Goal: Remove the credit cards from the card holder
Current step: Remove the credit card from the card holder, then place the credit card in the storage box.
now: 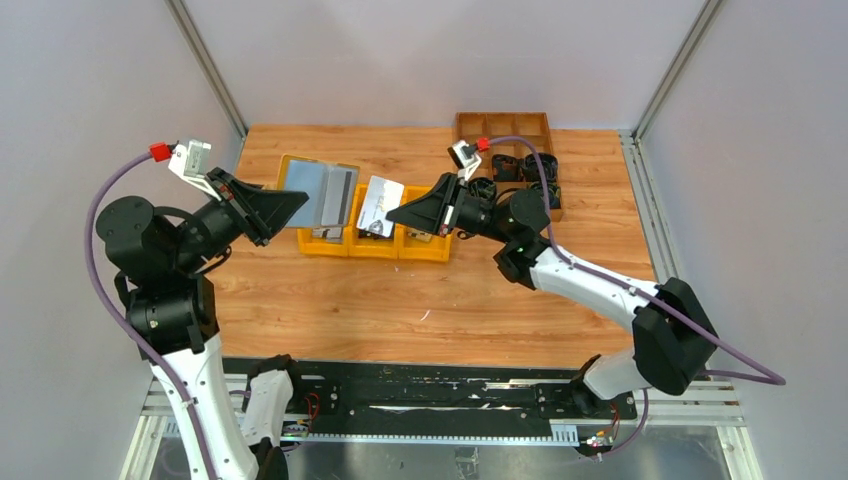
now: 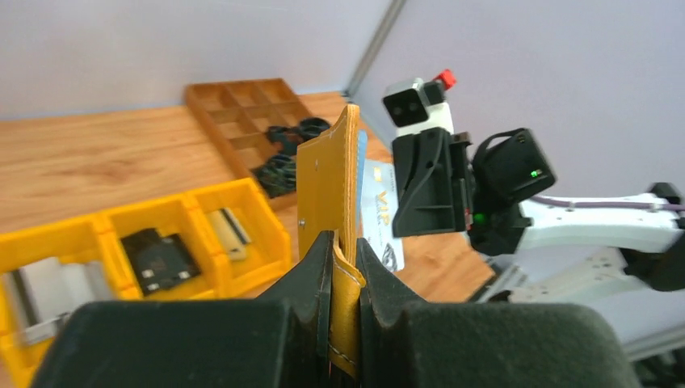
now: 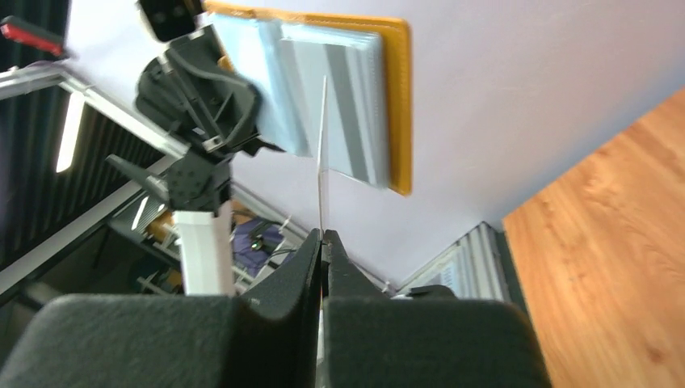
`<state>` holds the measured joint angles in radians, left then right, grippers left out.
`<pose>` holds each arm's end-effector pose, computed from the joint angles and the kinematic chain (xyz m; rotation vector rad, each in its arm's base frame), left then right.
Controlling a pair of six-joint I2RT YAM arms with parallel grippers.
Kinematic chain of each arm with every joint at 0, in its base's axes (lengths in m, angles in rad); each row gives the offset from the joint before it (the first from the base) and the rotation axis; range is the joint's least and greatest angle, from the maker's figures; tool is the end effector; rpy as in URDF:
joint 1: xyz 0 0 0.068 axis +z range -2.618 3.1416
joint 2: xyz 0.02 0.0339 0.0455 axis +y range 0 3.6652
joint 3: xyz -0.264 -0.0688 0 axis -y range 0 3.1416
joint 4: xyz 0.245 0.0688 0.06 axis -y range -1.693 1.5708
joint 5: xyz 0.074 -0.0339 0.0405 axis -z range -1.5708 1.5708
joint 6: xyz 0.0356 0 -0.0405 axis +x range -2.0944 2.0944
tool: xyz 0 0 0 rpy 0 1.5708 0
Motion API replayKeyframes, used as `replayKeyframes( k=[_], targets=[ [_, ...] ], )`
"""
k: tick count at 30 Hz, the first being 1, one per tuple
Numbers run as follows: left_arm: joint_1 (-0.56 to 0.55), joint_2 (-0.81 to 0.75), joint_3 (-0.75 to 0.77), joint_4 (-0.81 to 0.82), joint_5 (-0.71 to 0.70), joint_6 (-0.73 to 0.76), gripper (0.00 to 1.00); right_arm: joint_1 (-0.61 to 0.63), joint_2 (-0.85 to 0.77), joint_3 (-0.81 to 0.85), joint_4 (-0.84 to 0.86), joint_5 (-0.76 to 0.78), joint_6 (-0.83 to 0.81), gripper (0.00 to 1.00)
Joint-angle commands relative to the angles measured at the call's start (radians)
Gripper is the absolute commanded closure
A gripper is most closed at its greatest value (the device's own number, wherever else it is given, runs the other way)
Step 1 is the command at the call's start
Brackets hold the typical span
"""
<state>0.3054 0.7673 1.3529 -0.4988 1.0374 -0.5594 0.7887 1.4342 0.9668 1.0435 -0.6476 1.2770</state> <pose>0.0977 -0.0013 0.4902 0.1997 1.5952 -0.9613 0.2072 0.2391 0.3740 -0.4308 1.3468 2.1094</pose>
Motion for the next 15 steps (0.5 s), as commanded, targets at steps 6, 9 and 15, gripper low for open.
replayKeyframes(
  k=[6,9,15],
  targets=[
    [0.000,0.044,0.101,-0.211,-0.070,0.314,1.00,-0.063,0.032,0.057,-0.451,0.073,-0.262,1.00],
    [-0.001,0.070,0.081,-0.142,0.205,0.232,1.00,-0.056,0.132,0.141,-0.582,0.148,-0.345,1.00],
    [-0.001,0.040,-0.088,0.390,0.419,-0.276,1.00,0.006,0.358,0.350,-0.674,0.241,-0.418,1.00]
  ],
)
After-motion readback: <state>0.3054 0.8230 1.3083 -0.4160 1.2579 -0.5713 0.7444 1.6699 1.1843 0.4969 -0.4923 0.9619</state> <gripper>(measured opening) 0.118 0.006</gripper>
